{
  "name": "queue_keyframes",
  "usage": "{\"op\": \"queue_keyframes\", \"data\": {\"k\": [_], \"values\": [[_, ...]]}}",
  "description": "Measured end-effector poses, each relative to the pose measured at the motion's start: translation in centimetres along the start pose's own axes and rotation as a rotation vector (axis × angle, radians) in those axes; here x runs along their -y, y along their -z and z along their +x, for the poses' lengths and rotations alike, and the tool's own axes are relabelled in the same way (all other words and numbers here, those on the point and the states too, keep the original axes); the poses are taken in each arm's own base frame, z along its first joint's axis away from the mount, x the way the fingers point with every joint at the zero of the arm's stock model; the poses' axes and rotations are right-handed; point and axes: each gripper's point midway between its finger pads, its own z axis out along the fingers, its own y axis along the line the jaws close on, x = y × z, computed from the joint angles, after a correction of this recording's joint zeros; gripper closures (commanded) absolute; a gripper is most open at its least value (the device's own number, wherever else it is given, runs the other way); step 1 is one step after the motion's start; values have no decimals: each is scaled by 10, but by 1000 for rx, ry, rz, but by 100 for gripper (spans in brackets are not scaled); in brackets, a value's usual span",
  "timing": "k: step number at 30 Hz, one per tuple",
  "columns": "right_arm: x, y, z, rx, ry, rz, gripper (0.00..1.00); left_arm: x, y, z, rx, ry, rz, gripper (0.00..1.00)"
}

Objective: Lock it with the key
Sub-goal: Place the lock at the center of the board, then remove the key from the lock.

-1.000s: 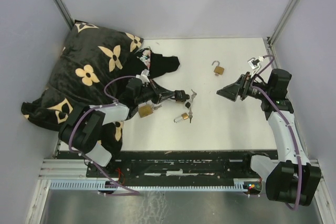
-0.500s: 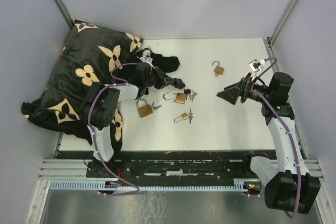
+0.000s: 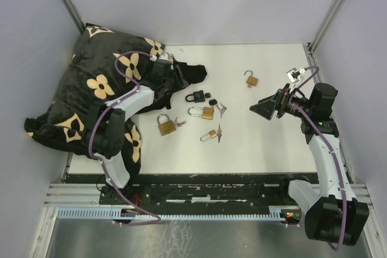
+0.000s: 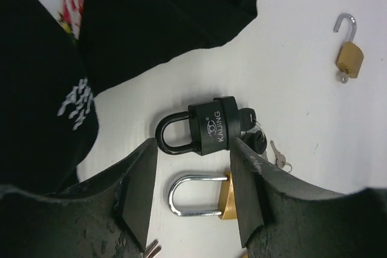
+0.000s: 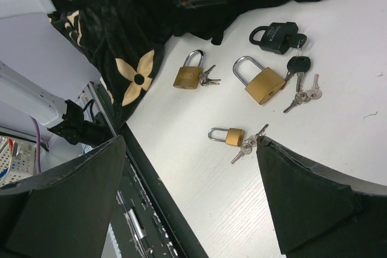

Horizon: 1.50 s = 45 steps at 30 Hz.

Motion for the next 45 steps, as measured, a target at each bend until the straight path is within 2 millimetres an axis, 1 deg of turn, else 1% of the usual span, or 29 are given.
{"op": "queue_keyframes", "data": {"k": [2,3,4,5,6,7,8,9,11,12,13,15,18,20,23,25,27,29,32,34,37,39,42,44,45], "values": [[0,0,0,0,5,2,3,4,22,-18,50,-51,-12,41],[1,0,0,1,7,2,3,9,36,-29,88,-74,-3,40],[1,0,0,1,10,4,3,15,53,-41,131,-96,10,37],[2,1,-1,3,15,7,3,21,68,-50,169,-113,27,29],[3,1,-1,5,21,11,2,27,88,-58,213,-132,54,18],[4,2,-1,7,25,16,0,33,109,-65,260,-149,84,4],[5,3,-2,11,31,22,1,38,127,-69,299,-162,111,0],[6,4,-3,15,37,29,1,43,148,-74,359,-169,150,1],[10,6,-6,29,56,53,1,46,187,-76,465,-163,219,1],[13,7,-7,36,64,69,1,46,202,-73,509,-153,251,1],[17,8,-9,44,67,94,1,46,216,-70,554,-142,289,1],[28,10,-8,48,65,152,1,45,235,-55,603,-126,376,1],[46,10,-3,12,43,208,1,50,242,-36,588,-115,473,0],[63,6,-6,-26,19,241,1,55,241,-26,545,-116,516,0],[93,0,-15,-64,-10,301,10,62,242,-16,494,-121,563,0],[118,-7,-23,-87,-31,342,15,65,245,-13,479,-119,587,0],[149,-18,-28,-119,-64,394,17,66,249,-8,471,-118,606,0],[180,-30,-28,-160,-96,461,17,64,252,-2,464,-118,617,0],[218,-52,-26,-230,-126,559,17,58,253,14,441,-118,632,0],[235,-67,-28,-268,-129,616,16,53,253,23,430,-108,634,0],[257,-92,-41,-299,-97,706,13,46,256,32,433,-95,638,0],[267,-104,-50,-308,-72,775,11,42,257,35,441,-91,639,0],[277,-116,-59,-317,-42,881,8,41,259,35,450,-89,637,0],[282,-122,-60,-325,-30,940,7,40,259,34,455,-87,632,0],[283,-124,-57,-334,-28,958,6,40,260,33,460,-85,628,0]]}}
